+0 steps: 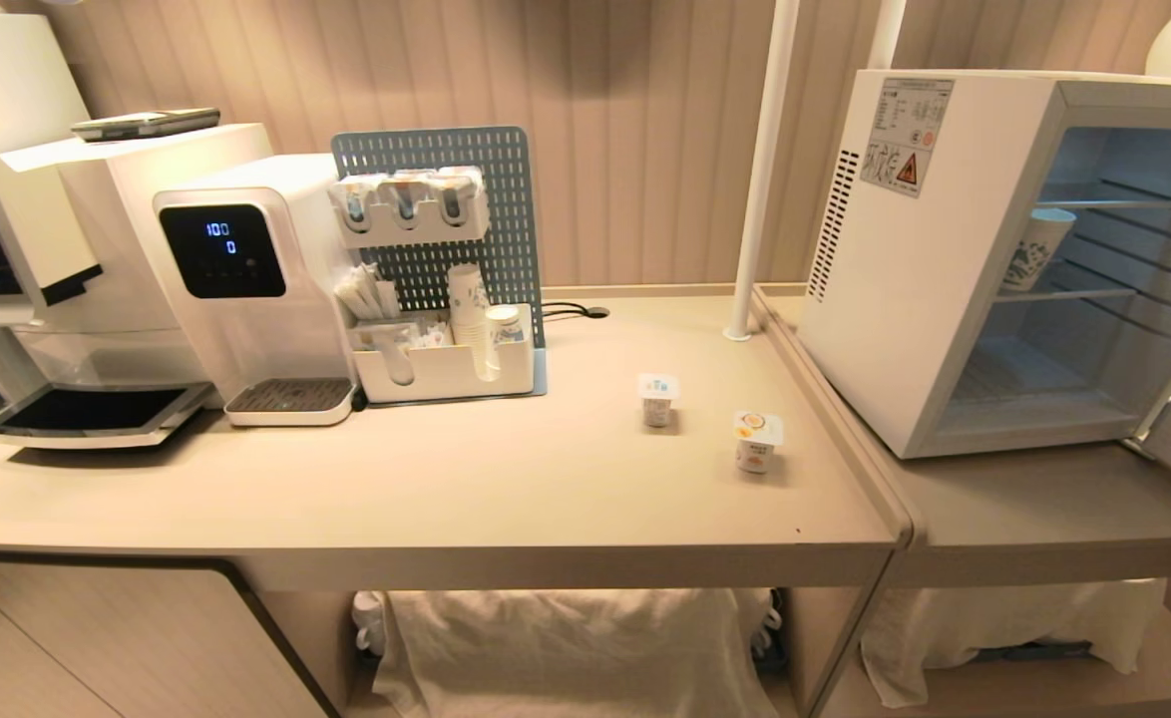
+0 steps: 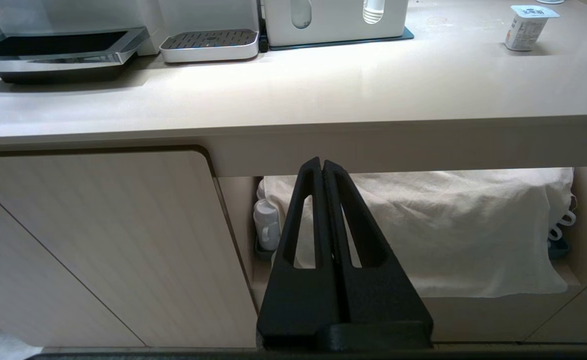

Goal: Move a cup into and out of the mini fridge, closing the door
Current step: Put the yoghurt in the freezer

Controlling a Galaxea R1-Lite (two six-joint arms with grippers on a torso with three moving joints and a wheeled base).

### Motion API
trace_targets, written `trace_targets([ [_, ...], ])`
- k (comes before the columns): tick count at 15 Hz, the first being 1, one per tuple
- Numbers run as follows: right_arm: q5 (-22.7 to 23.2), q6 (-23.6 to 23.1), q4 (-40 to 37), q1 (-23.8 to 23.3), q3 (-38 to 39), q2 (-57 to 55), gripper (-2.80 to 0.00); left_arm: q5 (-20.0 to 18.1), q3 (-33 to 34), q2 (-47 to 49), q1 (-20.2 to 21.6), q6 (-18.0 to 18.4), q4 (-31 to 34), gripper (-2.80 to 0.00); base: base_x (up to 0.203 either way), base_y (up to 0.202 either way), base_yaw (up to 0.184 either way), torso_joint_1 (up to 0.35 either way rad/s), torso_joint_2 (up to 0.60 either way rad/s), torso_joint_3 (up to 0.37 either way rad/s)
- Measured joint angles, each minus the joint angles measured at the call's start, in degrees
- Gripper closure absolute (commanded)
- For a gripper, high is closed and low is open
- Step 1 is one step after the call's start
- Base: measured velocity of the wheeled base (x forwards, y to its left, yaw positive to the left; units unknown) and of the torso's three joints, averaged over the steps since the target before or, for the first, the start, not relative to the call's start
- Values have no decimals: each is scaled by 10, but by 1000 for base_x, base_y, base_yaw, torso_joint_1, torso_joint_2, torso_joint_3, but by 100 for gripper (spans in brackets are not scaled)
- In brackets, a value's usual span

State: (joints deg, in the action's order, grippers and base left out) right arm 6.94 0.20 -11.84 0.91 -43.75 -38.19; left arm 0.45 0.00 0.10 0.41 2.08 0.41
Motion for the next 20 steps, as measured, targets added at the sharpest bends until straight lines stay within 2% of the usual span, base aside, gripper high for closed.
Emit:
trace_targets([
  [1,53,-24,18,4,4,-57,0,0,0,0,0,-1,0,0,0,0,0,0,0,0],
  [2,104,-51,53,7,30,-112,-212,0,0,0,0,-2,0,0,0,0,0,0,0,0],
  [3,145,-75,106,10,67,-167,-280,0,0,0,0,-5,0,0,0,0,0,0,0,0],
  [5,197,-104,251,12,138,-285,-280,0,0,0,0,-7,0,0,0,0,0,0,0,0],
  [8,234,-118,494,6,200,-471,-280,-1,0,0,0,-13,0,0,0,0,0,0,0,0],
  [11,243,-115,712,2,199,-652,-280,0,0,0,0,-23,0,0,0,0,0,0,0,0],
  [13,232,-113,816,0,153,-763,-280,0,0,0,0,-23,0,0,0,0,0,0,0,0],
  [14,224,-113,844,0,116,-808,-280,0,0,0,0,-23,0,0,0,0,0,0,0,0],
  [16,198,-112,844,0,28,-887,-280,0,0,0,0,-23,0,0,0,0,0,0,0,0],
  [20,159,-112,754,8,-111,-984,-280,0,0,0,0,-23,0,0,0,0,0,0,0,0],
])
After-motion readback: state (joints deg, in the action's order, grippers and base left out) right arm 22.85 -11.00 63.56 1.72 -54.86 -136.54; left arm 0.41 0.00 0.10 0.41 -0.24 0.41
